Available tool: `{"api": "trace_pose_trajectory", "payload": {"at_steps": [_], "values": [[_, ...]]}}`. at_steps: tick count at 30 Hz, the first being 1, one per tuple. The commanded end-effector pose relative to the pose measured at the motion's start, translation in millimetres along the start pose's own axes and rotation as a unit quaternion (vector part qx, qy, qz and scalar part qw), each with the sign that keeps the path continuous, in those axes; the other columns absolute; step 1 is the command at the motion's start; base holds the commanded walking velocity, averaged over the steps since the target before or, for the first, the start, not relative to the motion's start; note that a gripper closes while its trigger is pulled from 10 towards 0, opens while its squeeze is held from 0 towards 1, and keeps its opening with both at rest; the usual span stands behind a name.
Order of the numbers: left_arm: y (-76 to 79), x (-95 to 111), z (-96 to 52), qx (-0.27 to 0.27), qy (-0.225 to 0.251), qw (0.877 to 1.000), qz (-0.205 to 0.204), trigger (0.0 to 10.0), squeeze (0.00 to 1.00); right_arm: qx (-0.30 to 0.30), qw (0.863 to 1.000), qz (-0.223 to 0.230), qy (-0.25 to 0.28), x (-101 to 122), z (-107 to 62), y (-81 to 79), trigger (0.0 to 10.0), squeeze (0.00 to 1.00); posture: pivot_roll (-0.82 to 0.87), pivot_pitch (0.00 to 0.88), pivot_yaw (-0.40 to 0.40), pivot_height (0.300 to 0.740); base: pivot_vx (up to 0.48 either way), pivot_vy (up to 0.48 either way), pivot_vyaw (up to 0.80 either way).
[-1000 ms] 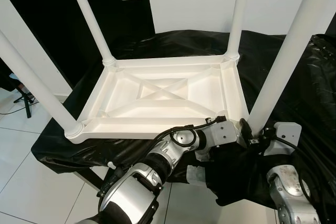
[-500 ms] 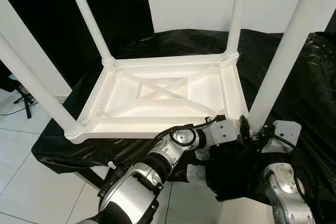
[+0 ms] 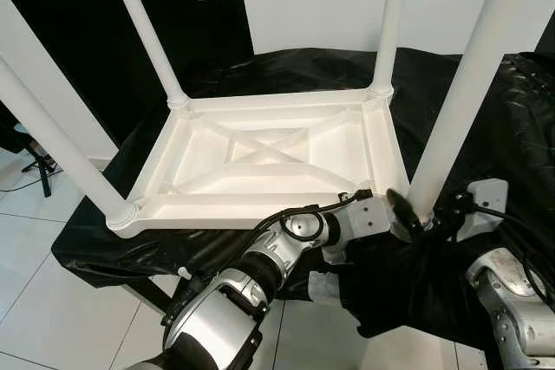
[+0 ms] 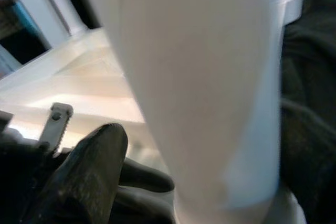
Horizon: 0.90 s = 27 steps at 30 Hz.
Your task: Building children table
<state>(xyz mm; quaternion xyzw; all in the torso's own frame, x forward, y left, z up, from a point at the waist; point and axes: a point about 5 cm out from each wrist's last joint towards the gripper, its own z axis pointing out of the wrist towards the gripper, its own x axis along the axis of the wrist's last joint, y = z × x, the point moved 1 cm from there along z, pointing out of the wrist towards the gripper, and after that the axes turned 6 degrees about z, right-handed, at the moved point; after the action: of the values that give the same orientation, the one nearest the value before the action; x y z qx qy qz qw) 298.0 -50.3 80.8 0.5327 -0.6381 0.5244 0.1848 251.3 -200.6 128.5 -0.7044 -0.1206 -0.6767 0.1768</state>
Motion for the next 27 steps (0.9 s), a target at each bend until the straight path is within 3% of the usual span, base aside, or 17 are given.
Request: {"api": "trace_pose_trajectory", "payload": {"at_steps": [1, 2, 4, 5, 13, 18, 21, 22, 24, 25, 27], "values": [[36.4, -34.4, 4.6, -0.007, -0.092, 0.994, -0.051, 10.0, 0.00, 0.034, 0.999, 0.018, -0.013, -4.1, 2.1, -4.5, 10.0, 0.00, 0.00, 0.000, 0.093, 0.740, 0.000, 0.000, 0.00], [36.3, -35.1, 4.0, -0.007, -0.093, 0.994, -0.051, 10.0, 0.00, 0.056, 0.998, 0.016, -0.022, -3.4, 0.9, -2.1, 8.8, 0.00, 0.00, 0.000, 0.095, 0.740, 0.000, 0.000, 0.00], [36.2, -35.4, 3.8, -0.007, -0.093, 0.994, -0.051, 10.0, 0.00, 0.065, 0.997, 0.015, -0.025, -3.0, 0.3, -0.7, 8.8, 0.00, 0.00, 0.000, 0.095, 0.740, 0.000, 0.000, 0.00], [36.3, -35.6, 3.7, -0.007, -0.093, 0.994, -0.051, 10.0, 0.00, 0.067, 0.997, 0.003, -0.025, -1.2, -0.1, 4.1, 0.0, 0.00, 0.00, 0.000, 0.095, 0.740, 0.000, 0.000, 0.00], [35.9, -36.0, 3.3, -0.006, -0.093, 0.994, -0.052, 10.0, 0.00, 0.077, 0.996, -0.013, -0.037, 3.5, -2.0, 17.5, 0.0, 0.00, 0.01, 0.000, 0.092, 0.740, 0.000, 0.000, 0.00], [37.4, -36.1, 3.6, -0.007, -0.093, 0.994, -0.053, 10.0, 0.00, 0.043, 0.999, -0.002, -0.028, -4.9, -4.1, 6.0, 0.0, 0.00, 0.01, 0.000, 0.091, 0.740, 0.000, 0.000, 0.00], [37.6, -36.3, 3.4, -0.007, -0.093, 0.994, -0.054, 10.0, 0.00, -0.080, 0.997, -0.008, 0.020, -6.6, -6.1, 4.8, 0.0, 0.00, 0.01, 0.000, 0.090, 0.740, 0.000, 0.000, 0.00], [37.6, -36.3, 3.4, -0.007, -0.093, 0.994, -0.054, 10.0, 0.00, -0.080, 0.997, -0.008, 0.020, -6.6, -6.1, 4.8, 0.0, 0.00, 0.01, 0.000, 0.090, 0.740, 0.000, 0.000, 0.00], [37.2, -36.5, 3.2, -0.007, -0.093, 0.994, -0.054, 10.0, 0.00, -0.164, 0.985, -0.006, 0.044, -13.6, -17.5, -5.7, 0.0, 0.00, 0.01, 0.000, 0.091, 0.740, 0.000, 0.000, 0.00], [37.2, -36.5, 3.2, -0.007, -0.093, 0.994, -0.054, 10.0, 0.00, -0.164, 0.985, -0.006, 0.044, -13.6, -17.5, -5.7, 0.0, 0.00, 0.01, 0.000, 0.091, 0.740, 0.000, 0.000, 0.00], [37.0, -36.9, 2.8, -0.007, -0.094, 0.994, -0.054, 10.0, 0.00, -0.224, 0.973, -0.003, 0.060, -15.5, -25.5, -10.5, 0.0, 0.00, 0.01, 0.000, 0.094, 0.740, 0.000, 0.000, 0.00]]}}
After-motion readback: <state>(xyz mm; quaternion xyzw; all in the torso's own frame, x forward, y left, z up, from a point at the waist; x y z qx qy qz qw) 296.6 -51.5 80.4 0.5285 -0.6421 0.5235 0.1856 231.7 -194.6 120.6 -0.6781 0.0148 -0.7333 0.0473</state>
